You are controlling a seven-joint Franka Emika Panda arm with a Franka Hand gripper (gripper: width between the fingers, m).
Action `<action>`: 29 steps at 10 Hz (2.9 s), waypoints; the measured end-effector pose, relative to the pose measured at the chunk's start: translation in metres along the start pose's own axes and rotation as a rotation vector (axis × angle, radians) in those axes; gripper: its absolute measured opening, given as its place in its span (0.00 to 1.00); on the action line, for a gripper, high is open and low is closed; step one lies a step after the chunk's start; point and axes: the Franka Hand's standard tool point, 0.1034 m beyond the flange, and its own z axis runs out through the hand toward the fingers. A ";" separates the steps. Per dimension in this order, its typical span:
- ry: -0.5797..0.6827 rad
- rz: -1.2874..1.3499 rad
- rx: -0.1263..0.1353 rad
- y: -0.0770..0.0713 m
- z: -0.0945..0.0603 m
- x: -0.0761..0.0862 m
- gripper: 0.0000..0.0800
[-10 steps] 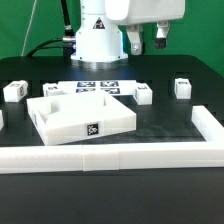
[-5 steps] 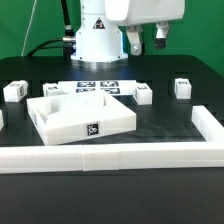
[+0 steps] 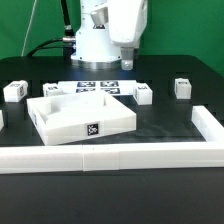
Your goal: Assemble one leg
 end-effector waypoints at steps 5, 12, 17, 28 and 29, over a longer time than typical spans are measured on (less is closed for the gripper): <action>0.006 -0.175 -0.017 -0.002 0.007 -0.017 0.81; -0.018 -0.448 -0.014 -0.012 0.032 -0.055 0.81; 0.000 -0.520 0.024 -0.034 0.067 -0.094 0.81; 0.014 -0.493 0.085 -0.047 0.099 -0.100 0.53; 0.014 -0.493 0.086 -0.047 0.100 -0.100 0.30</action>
Offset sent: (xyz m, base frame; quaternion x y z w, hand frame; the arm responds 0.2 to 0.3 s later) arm 0.0000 0.0000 0.0000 0.0000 0.0000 0.0000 1.0000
